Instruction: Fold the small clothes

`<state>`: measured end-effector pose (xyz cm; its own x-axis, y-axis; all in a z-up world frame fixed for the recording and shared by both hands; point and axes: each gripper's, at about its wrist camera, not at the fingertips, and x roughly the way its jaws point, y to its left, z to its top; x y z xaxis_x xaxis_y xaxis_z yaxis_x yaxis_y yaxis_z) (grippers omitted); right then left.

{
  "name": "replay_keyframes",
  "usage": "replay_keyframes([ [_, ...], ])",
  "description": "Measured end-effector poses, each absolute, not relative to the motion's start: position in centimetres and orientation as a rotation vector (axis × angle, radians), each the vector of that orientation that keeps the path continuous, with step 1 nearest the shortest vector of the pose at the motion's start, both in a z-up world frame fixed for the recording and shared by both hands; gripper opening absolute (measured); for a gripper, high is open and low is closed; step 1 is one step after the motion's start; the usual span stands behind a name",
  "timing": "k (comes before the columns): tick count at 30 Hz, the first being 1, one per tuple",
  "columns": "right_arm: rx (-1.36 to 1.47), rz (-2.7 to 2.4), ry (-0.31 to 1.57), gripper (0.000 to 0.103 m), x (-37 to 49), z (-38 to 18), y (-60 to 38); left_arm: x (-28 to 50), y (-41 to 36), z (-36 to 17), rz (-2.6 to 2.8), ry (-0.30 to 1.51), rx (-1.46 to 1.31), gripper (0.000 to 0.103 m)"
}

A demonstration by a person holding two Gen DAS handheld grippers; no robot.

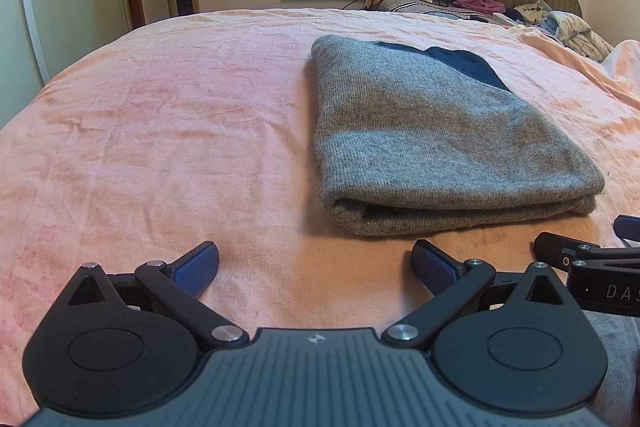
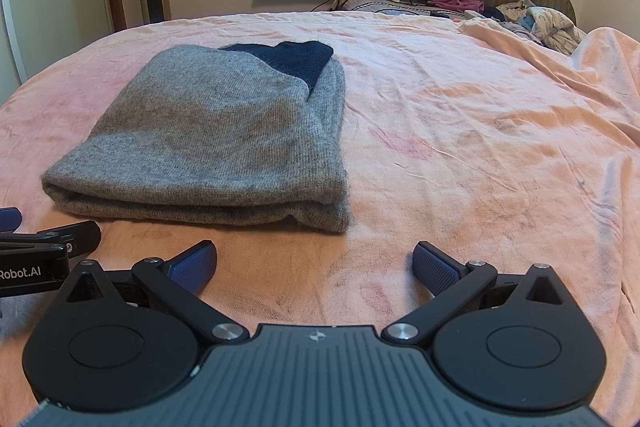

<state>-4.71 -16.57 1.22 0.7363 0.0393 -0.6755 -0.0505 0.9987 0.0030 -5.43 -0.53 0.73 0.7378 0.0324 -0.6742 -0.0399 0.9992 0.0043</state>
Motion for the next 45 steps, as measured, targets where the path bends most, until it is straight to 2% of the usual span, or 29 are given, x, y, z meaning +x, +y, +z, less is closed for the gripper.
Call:
replay_keyframes([
  [45,-0.015,0.049,0.741,0.103,-4.75,1.19,-16.55,-5.02,-0.19,1.08,0.023,0.770,-0.004,0.103],
])
